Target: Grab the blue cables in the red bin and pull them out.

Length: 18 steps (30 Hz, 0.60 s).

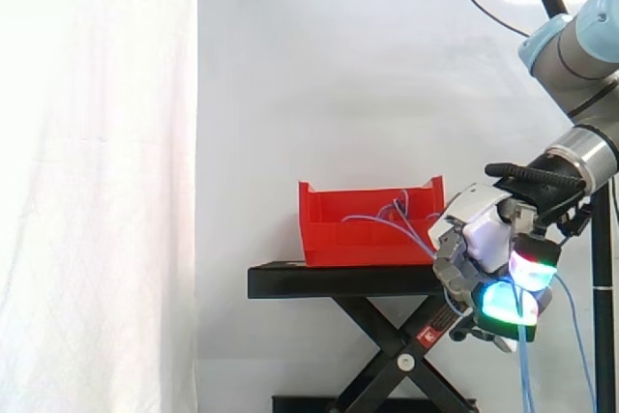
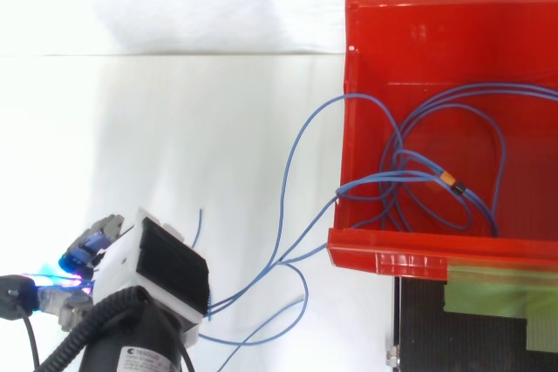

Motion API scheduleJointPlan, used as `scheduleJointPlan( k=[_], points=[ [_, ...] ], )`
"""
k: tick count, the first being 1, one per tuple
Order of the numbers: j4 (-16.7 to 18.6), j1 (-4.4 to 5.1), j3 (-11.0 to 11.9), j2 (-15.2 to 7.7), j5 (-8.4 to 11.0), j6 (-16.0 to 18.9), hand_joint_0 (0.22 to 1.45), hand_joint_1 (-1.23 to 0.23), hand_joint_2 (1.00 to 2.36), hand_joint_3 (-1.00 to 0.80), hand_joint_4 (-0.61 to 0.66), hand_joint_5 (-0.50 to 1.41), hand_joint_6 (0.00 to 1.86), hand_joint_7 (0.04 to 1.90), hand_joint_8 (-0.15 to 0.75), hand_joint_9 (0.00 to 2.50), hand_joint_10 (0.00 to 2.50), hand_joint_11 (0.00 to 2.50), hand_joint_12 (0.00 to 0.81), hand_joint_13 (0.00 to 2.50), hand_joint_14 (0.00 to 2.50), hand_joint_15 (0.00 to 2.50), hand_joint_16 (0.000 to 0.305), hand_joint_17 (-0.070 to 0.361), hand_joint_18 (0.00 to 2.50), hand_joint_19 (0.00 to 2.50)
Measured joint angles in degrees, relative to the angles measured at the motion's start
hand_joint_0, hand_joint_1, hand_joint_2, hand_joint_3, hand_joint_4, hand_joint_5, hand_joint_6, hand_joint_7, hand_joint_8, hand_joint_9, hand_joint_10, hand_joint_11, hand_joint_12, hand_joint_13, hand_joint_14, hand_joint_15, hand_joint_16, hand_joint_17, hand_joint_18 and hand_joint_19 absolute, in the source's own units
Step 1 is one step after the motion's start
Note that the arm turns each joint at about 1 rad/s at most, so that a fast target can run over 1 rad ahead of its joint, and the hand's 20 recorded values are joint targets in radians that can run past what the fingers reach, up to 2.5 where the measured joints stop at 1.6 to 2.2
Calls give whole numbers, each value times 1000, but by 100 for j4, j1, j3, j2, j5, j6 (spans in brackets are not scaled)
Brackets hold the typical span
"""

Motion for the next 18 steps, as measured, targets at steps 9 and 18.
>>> scheduleJointPlan(
  k=[9, 18],
  points=[
    [0, 0, 0, -1, 1, -1, 828, -863, 1000, -1000, -64, 523, 804, 525, 144, 1202, 543, 1732, 261, 1434, 5, 1642, 44, 99, 807, 660],
    [-1, 0, 0, -1, 2, -1, 839, -864, 1000, -1000, -67, 471, 769, 512, 143, 1146, 565, 1702, 262, 1426, 4, 1645, 44, 99, 800, 662]
  ],
)
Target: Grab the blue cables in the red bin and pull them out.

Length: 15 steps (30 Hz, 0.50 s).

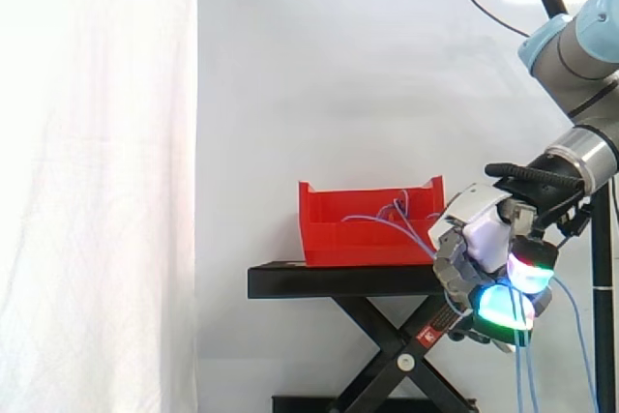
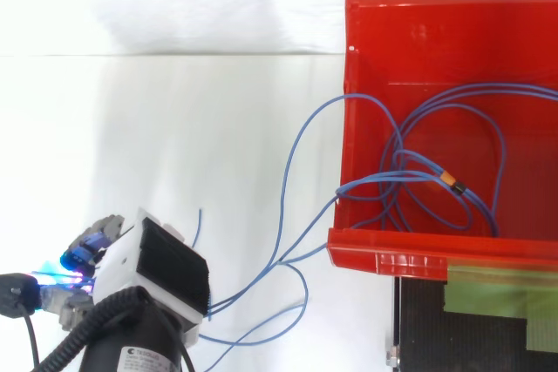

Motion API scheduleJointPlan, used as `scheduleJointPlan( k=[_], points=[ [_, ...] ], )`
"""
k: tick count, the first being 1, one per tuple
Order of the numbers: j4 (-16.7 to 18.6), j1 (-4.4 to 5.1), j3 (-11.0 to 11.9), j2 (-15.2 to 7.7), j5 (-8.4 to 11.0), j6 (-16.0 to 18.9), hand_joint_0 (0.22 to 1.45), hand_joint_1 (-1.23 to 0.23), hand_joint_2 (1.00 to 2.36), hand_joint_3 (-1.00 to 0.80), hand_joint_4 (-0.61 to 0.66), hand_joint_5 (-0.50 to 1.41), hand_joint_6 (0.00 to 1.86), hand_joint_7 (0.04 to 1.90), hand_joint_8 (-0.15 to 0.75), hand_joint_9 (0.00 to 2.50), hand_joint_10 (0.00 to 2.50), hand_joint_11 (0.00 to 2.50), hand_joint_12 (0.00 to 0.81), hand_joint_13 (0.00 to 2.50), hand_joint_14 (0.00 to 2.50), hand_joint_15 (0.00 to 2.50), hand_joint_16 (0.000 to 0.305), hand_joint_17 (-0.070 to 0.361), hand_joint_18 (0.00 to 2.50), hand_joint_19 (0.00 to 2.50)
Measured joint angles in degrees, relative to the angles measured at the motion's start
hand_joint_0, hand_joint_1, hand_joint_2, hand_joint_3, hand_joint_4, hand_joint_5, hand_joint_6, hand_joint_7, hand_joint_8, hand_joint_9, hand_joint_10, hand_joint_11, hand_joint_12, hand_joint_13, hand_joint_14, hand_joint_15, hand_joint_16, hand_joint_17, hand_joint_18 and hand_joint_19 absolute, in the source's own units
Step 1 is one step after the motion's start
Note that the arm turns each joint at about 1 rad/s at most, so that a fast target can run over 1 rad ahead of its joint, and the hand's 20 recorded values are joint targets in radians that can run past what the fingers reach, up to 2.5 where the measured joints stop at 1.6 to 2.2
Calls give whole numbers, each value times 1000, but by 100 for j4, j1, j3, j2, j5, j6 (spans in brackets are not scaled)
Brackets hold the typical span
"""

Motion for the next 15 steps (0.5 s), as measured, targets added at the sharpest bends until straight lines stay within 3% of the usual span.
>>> scheduleJointPlan(
  k=[15],
  points=[
    [-2, 0, 0, 0, 1, 0, 835, -902, 1000, -1000, -41, 421, 726, 497, 152, 1097, 633, 1655, 269, 1420, 6, 1639, 45, 100, 794, 664]
  ],
)
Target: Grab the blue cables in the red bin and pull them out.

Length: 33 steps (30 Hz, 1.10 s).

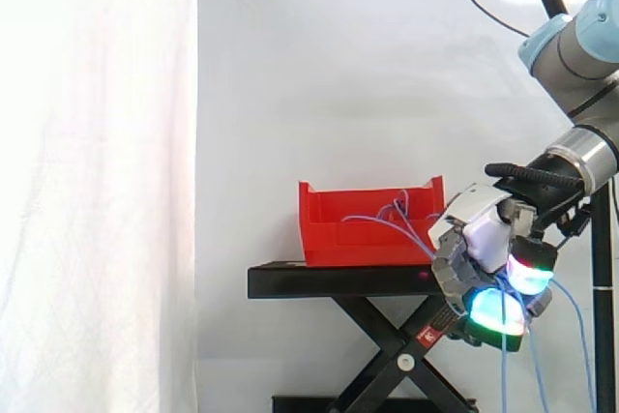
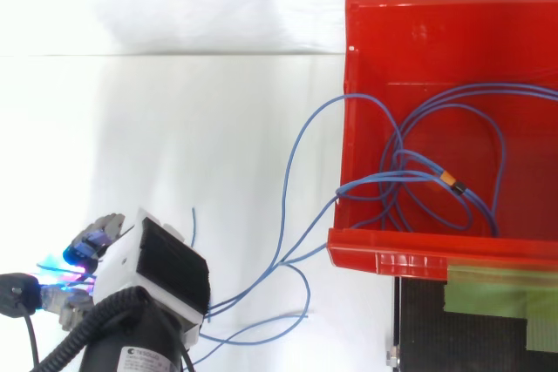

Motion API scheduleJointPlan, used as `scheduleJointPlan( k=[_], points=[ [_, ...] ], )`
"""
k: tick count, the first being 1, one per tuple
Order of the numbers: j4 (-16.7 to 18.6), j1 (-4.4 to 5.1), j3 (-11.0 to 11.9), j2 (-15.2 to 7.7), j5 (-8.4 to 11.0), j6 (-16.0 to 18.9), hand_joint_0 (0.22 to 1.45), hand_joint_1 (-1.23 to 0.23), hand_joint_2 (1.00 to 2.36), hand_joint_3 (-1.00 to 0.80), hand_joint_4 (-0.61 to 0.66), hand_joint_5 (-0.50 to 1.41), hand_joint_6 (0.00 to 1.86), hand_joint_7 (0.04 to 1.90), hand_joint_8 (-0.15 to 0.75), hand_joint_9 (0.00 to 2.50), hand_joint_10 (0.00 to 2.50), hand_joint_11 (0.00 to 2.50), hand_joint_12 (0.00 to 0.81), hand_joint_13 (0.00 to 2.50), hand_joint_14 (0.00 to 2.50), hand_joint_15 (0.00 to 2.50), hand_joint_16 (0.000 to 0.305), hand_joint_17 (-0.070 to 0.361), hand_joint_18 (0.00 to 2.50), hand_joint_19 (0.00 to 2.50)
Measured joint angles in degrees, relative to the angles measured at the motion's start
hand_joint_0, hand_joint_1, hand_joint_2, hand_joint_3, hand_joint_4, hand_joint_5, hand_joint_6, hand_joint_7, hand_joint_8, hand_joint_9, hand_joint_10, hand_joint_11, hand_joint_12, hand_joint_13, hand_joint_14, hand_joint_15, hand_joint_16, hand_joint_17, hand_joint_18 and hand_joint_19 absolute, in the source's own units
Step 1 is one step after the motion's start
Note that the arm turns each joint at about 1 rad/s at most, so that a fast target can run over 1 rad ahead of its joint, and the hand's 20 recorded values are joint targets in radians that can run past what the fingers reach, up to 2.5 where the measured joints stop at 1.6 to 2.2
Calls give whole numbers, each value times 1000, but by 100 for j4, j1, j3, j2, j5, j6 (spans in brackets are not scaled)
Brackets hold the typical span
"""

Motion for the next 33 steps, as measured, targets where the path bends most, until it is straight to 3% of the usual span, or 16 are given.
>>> scheduleJointPlan(
  k=[22, 33],
  points=[
    [4, 16, 0, 0, -6, -8, 766, -710, 1000, -1000, -34, 540, 587, 570, 168, 1124, 578, 1646, 281, 1417, 2, 1619, 46, 103, 790, 663],
    [4, 24, 0, 0, -2, -9, 760, -706, 1000, -1000, -30, 580, 610, 578, 167, 1150, 517, 1675, 280, 1418, 3, 1598, 46, 103, 788, 671]
  ],
)
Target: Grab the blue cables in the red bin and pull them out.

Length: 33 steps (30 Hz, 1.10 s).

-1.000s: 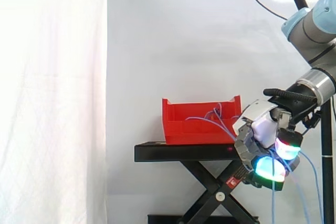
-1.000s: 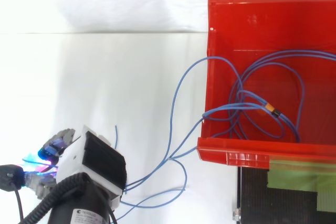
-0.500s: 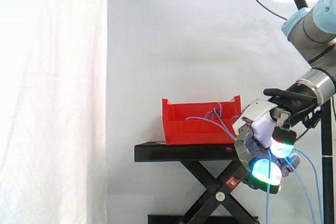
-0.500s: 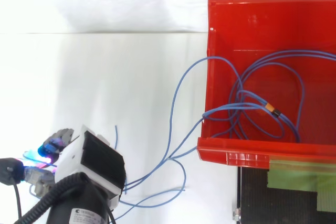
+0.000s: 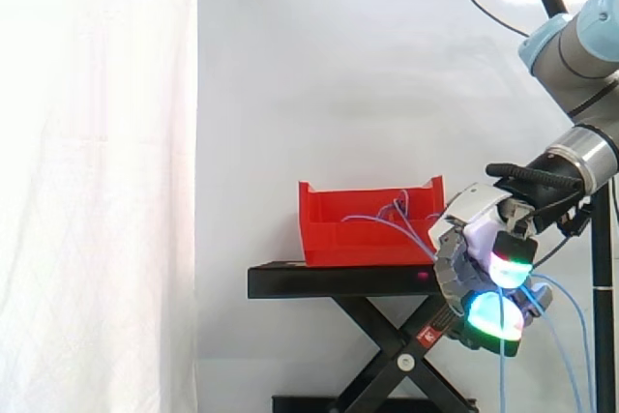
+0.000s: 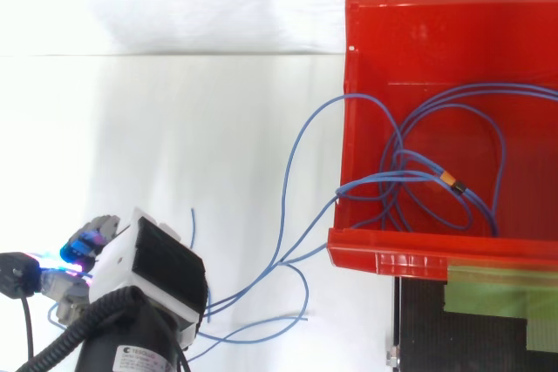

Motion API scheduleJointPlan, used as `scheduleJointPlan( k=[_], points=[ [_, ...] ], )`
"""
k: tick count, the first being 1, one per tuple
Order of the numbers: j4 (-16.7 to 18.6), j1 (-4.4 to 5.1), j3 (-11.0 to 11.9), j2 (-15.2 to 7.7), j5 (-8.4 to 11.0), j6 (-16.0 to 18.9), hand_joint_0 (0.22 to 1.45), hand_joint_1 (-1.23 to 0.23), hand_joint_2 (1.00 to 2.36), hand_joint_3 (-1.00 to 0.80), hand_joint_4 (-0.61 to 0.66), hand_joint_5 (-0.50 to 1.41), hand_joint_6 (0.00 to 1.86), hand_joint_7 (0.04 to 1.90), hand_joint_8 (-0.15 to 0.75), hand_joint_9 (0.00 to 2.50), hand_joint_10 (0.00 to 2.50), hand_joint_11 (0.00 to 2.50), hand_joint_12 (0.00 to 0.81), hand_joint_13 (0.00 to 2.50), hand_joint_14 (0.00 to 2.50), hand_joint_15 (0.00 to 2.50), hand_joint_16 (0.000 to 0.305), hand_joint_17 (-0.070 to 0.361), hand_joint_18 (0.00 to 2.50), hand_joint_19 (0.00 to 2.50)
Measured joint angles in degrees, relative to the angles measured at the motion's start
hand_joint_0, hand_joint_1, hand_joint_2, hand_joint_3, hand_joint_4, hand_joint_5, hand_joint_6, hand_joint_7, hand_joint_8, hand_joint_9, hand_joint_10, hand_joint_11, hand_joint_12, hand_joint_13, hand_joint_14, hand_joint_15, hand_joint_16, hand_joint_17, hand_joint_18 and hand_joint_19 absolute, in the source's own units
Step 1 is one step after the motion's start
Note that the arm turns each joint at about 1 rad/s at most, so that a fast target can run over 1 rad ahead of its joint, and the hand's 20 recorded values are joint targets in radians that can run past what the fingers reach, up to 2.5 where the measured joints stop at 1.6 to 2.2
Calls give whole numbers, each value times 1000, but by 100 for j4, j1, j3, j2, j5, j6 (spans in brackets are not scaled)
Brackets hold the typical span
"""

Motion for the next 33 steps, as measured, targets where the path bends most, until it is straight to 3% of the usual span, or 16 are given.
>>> scheduleJointPlan(
  k=[5, 12, 18, 22, 28, 33],
  points=[
    [-7, 1, 0, 0, 2, 6, 770, -729, 1000, -1000, -44, 577, 772, 536, 166, 1172, 504, 1687, 284, 1422, 4, 1595, 45, 101, 789, 674],
    [-49, 1, 1, 1, 2, 24, 806, -784, 1000, -1000, -62, 596, 851, 538, 155, 1190, 522, 1724, 270, 1426, 6, 1607, 43, 98, 783, 682],
    [-83, 0, 36, 4, 3, 95, 842, -824, 1000, -1000, -79, 604, 887, 533, 148, 1150, 928, 1648, 265, 1430, 6, 1620, 42, 95, 793, 664],
    [-141, 6, 41, 2, 2, 411, 870, -830, 1000, -1000, -93, 613, 905, 532, 149, 1093, 1317, 1567, 258, 1455, 3, 1666, 42, 94, 803, 663],
    [-286, 29, 44, 5, 2, 922, 892, -846, 1000, -1000, -103, 624, 917, 532, 145, 1085, 1373, 1553, 259, 1460, 4, 1666, 41, 93, 810, 673],
    [-369, 40, 44, 6, -5, 1036, 899, -856, 1000, -1000, -112, 633, 910, 538, 152, 1086, 1374, 1543, 256, 1460, 3, 1670, 41, 93, 809, 681]
  ],
)
